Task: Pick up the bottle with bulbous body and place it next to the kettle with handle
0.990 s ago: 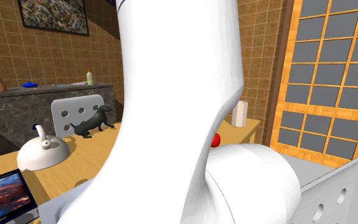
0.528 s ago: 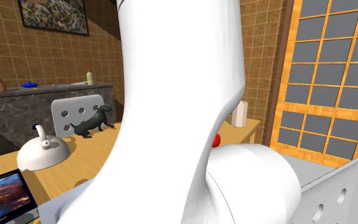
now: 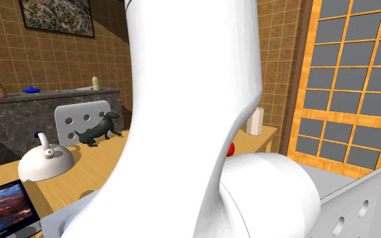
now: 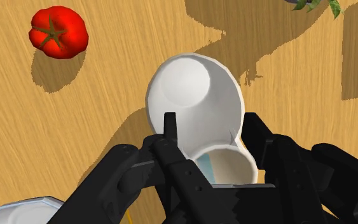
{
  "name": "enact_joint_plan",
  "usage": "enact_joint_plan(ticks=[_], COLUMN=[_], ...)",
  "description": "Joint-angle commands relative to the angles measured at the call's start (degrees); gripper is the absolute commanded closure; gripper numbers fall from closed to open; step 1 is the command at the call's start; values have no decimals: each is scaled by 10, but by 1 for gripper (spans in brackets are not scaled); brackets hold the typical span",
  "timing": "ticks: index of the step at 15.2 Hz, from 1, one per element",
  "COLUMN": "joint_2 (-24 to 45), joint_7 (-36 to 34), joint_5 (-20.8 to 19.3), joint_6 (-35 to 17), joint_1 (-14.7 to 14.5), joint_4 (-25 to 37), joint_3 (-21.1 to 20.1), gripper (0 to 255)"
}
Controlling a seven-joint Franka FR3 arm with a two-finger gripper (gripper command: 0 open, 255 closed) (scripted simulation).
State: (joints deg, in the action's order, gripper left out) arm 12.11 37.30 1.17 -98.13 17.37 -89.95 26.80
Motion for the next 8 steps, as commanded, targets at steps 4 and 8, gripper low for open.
enact_joint_plan(ticks=[4, 8], joint_2=[4, 10], joint_7=[3, 6], joint_5=[2, 4], joint_6=[40, 73], joint_1=[3, 6], joint_4=[44, 82], joint_3=[1, 2], gripper=[255, 255])
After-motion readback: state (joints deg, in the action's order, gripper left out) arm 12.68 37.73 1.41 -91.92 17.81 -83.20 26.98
